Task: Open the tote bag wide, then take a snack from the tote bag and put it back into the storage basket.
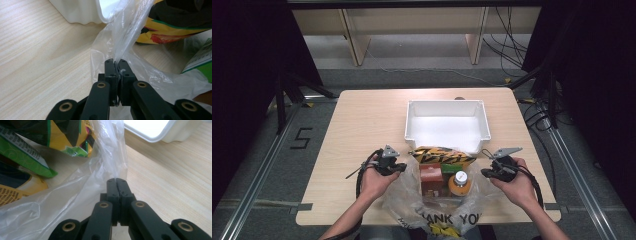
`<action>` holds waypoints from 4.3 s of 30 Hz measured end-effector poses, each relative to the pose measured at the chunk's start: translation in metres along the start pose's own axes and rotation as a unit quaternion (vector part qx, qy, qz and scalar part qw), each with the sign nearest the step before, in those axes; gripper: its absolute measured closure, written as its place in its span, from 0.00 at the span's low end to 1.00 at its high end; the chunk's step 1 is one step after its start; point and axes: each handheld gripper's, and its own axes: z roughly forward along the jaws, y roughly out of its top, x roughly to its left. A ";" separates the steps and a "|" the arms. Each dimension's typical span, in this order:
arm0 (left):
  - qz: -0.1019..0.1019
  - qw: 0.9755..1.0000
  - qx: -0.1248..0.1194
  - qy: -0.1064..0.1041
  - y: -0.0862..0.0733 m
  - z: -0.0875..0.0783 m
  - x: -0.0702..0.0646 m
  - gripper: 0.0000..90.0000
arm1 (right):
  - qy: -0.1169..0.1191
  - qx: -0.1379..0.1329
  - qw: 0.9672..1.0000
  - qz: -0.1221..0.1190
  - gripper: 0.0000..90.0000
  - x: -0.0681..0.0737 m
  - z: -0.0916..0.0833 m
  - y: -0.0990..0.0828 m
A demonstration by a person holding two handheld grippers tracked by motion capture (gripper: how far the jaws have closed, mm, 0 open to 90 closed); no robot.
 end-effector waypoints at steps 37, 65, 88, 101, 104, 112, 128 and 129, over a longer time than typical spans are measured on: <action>0.041 0.995 -0.074 0.045 0.023 -0.060 -0.016 0.42 | 0.020 -0.162 0.985 -0.047 0.57 0.026 -0.085 0.015; -0.006 0.993 -0.112 0.023 -0.021 -0.085 -0.022 0.40 | 0.085 -0.216 0.969 -0.086 0.49 0.051 -0.097 0.034; -0.013 0.994 -0.105 0.023 -0.025 -0.082 -0.027 0.39 | 0.110 -0.205 0.966 -0.112 0.51 0.057 -0.076 0.064; 0.000 0.994 -0.105 0.016 -0.023 -0.079 -0.030 0.39 | 0.116 -0.193 0.966 -0.124 0.57 0.063 -0.061 0.074; -0.003 0.995 -0.103 0.016 -0.022 -0.077 -0.031 0.39 | 0.124 -0.184 0.967 -0.124 0.58 0.062 -0.059 0.076; 0.000 0.994 -0.108 0.012 -0.021 -0.076 -0.033 0.38 | 0.128 -0.183 0.969 -0.107 0.56 0.065 -0.048 0.079; 0.000 0.994 -0.110 0.010 -0.024 -0.074 -0.033 0.37 | 0.123 -0.179 0.961 -0.172 0.86 0.059 -0.043 0.076; 0.004 0.994 -0.109 0.010 -0.023 -0.073 -0.034 0.37 | 0.123 -0.183 0.961 -0.166 0.88 0.059 -0.043 0.074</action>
